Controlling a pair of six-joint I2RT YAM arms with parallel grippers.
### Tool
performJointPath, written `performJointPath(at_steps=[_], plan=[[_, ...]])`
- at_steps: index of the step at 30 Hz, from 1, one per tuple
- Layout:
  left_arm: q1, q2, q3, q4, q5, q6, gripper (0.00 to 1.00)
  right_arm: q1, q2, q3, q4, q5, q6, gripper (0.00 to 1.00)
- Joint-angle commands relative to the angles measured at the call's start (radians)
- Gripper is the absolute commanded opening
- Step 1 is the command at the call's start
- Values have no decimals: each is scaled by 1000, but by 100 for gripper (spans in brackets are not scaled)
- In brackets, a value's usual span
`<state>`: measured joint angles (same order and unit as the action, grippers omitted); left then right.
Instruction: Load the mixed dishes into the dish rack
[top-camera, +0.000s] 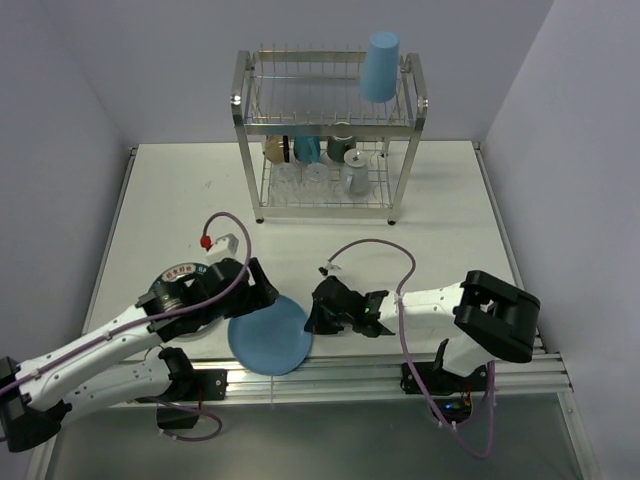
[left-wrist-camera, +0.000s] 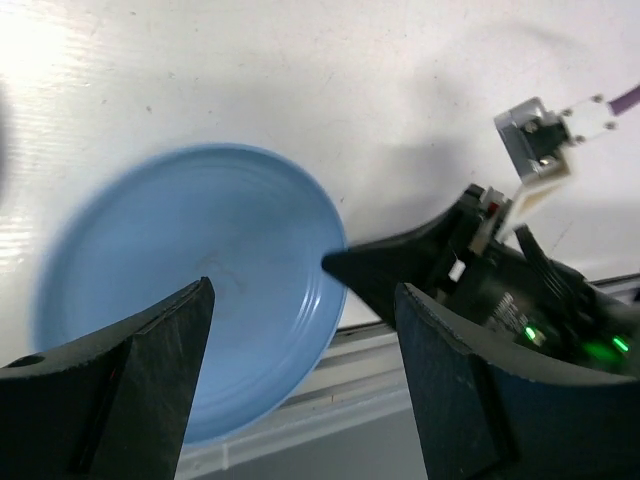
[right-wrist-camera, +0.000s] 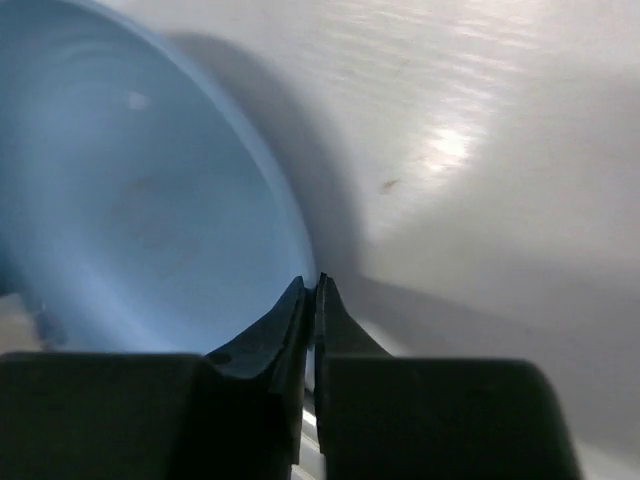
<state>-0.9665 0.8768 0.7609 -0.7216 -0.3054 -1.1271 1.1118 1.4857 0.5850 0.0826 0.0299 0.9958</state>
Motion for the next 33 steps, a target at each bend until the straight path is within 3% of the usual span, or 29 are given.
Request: performJointPath(at_steps=[1,7,11,18,22,23,25,26,27,28,29,33], plan=[[3,-119,18,-88,-12,-14,79,11,4,-19,-40,129,30,0],[3,-255,60,-114,37,73,81,11,-335,-13,-200,269,-80,0],[3,-300,89,-76,98,160,87,-20,-551,61,-378,246,-190,0],[3,-308,89,50,242,260,91,-27,-694,200,-526,122,-250,0],[3,-306,77,125,298,265,87,-26,-732,214,-515,62,-252,0],[3,-305,77,157,304,266,81,-27,-734,211,-502,48,-250,0],[3,-308,92,185,336,273,35,-27,-736,211,-501,48,-247,0],[3,-309,104,195,327,271,7,-26,-739,213,-506,57,-249,0],[3,-315,121,198,312,265,0,-27,-742,214,-514,70,-252,4],[3,-328,159,203,271,270,0,-27,-757,223,-527,118,-252,17],[3,-331,188,203,240,277,0,-27,-765,233,-558,149,-250,50],[3,-294,366,206,99,389,0,-27,-827,311,-699,353,-229,92]])
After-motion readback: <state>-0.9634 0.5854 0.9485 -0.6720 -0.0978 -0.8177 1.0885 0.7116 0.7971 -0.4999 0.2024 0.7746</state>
